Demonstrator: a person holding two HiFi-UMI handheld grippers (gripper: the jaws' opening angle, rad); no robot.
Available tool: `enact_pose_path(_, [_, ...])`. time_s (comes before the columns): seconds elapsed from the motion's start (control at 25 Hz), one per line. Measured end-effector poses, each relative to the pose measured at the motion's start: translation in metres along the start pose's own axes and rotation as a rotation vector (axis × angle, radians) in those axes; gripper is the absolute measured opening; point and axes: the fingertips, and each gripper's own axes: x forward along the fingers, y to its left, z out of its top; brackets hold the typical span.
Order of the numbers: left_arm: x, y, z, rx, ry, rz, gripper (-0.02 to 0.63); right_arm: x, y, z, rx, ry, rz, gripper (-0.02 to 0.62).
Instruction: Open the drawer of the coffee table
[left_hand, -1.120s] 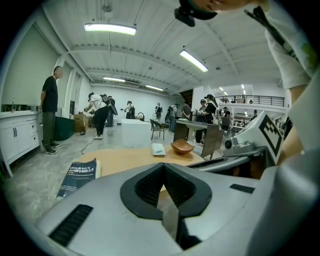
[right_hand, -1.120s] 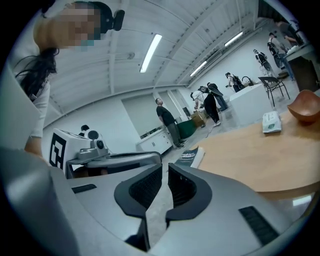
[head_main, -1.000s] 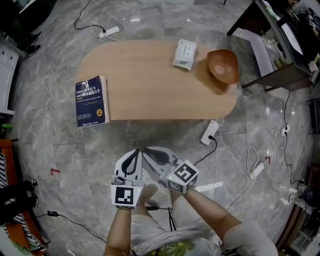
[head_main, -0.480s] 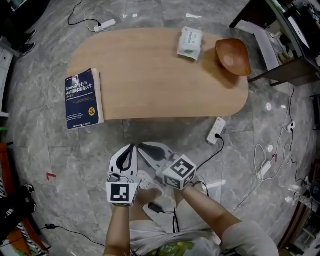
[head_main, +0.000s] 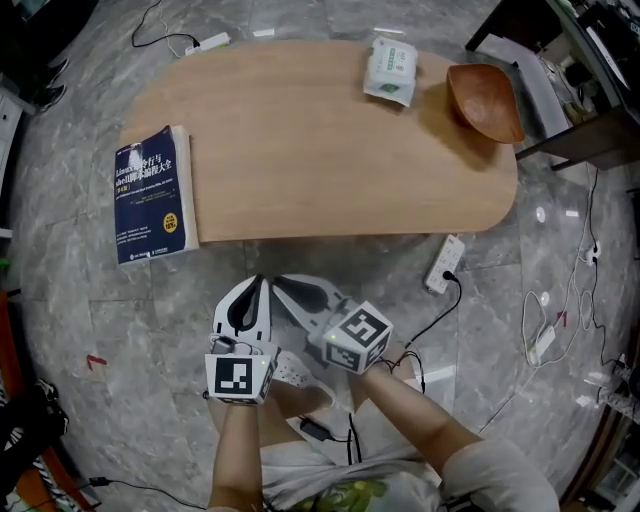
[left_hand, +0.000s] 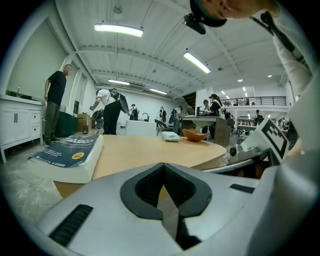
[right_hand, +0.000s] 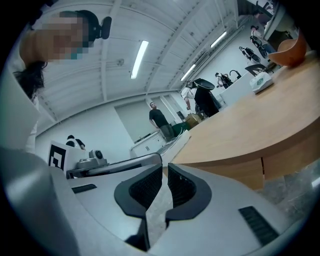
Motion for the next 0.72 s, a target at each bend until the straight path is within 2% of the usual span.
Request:
enact_pose_path(0.24, [0.022, 0.011, -0.023, 0.056, -0.074, 0.015, 0.008, 0.013, -0.028, -0.02, -0.01, -0.083, 0.004, 0.023])
enact_pose_path(0.4, [0.033, 0.019, -0.043, 0.111, -0.095, 0.04, 0.008, 0.024, -0.044, -0.037, -0.031, -0.129, 0.001, 0.023])
enact_pose_path(0.56, [0.04, 0.025, -0.045, 0.13, -0.13, 0.045, 0.008, 0.032, -0.051, -0.046, -0.024, -0.155, 0.019, 0.023])
enact_pose_path(0.64, [0.045, 0.026, -0.045, 0.184, -0.126, 0.017, 0.008, 0.035, -0.052, -0.052, -0.006, -0.153, 0.038, 0.023])
enact_pose_path(0.72, [0.058, 0.027, -0.047, 0.28, -0.08, -0.033, 0.008, 0.039, -0.054, -0.056, 0.004, -0.151, 0.055, 0.023])
